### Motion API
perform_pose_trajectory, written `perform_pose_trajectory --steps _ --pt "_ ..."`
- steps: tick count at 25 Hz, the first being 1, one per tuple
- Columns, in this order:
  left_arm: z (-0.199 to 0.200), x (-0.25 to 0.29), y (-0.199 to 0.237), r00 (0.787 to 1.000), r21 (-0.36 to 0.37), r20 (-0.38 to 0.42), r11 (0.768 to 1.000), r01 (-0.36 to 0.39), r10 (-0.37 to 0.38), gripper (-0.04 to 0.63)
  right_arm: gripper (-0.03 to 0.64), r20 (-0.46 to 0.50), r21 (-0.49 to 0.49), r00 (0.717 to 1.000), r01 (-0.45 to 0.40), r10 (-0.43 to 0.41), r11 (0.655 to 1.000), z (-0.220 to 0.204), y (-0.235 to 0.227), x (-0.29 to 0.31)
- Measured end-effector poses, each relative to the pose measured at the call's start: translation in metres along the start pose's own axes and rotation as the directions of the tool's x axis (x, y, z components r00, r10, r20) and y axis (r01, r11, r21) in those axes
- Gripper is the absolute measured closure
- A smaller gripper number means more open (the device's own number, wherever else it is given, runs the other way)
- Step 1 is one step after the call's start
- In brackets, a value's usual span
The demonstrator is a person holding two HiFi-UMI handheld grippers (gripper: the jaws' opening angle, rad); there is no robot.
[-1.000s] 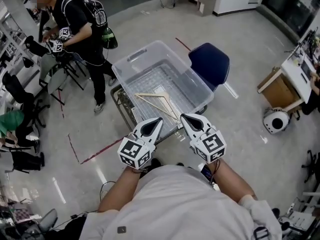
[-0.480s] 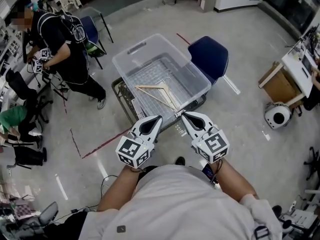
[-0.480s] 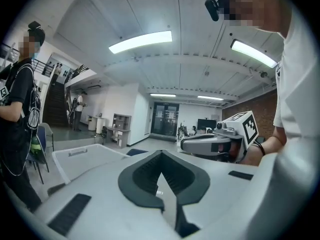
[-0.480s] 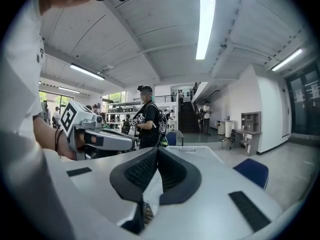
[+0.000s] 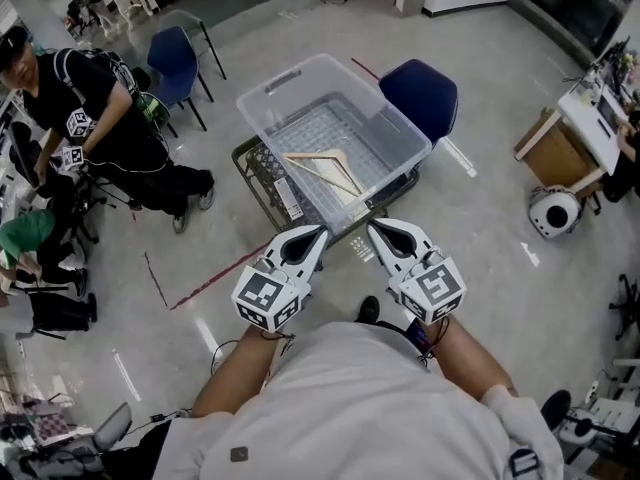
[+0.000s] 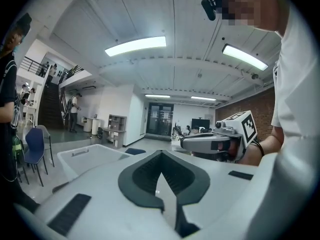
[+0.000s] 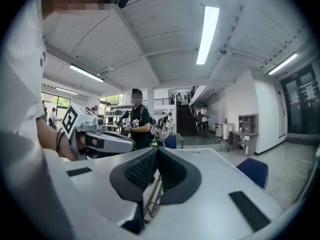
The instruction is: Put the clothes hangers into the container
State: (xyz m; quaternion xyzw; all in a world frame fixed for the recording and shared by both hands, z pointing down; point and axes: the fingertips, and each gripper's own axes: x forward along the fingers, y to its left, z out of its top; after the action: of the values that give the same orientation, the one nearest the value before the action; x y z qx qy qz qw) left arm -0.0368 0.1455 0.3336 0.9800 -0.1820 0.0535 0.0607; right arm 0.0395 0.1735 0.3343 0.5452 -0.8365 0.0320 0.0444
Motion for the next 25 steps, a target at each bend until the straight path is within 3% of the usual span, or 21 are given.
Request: perform_pose_trajectory --steps 15,25 --pt "-0.005 -0.106 -0.014 0.998 0.019 0.024 0.998 0.063 -0.063 0.578 0.597 0.029 -0.011 0.997 0.078 -0.078 0.997 0.006 0.110 -0.021" --pt "-0.012 -0.130 -0.026 0.993 0.038 0.035 0.993 0.109 -0.110 0.578 0.597 0.051 -0.018 0.992 0.118 -0.117 0.993 0.004 0.141 -0.032"
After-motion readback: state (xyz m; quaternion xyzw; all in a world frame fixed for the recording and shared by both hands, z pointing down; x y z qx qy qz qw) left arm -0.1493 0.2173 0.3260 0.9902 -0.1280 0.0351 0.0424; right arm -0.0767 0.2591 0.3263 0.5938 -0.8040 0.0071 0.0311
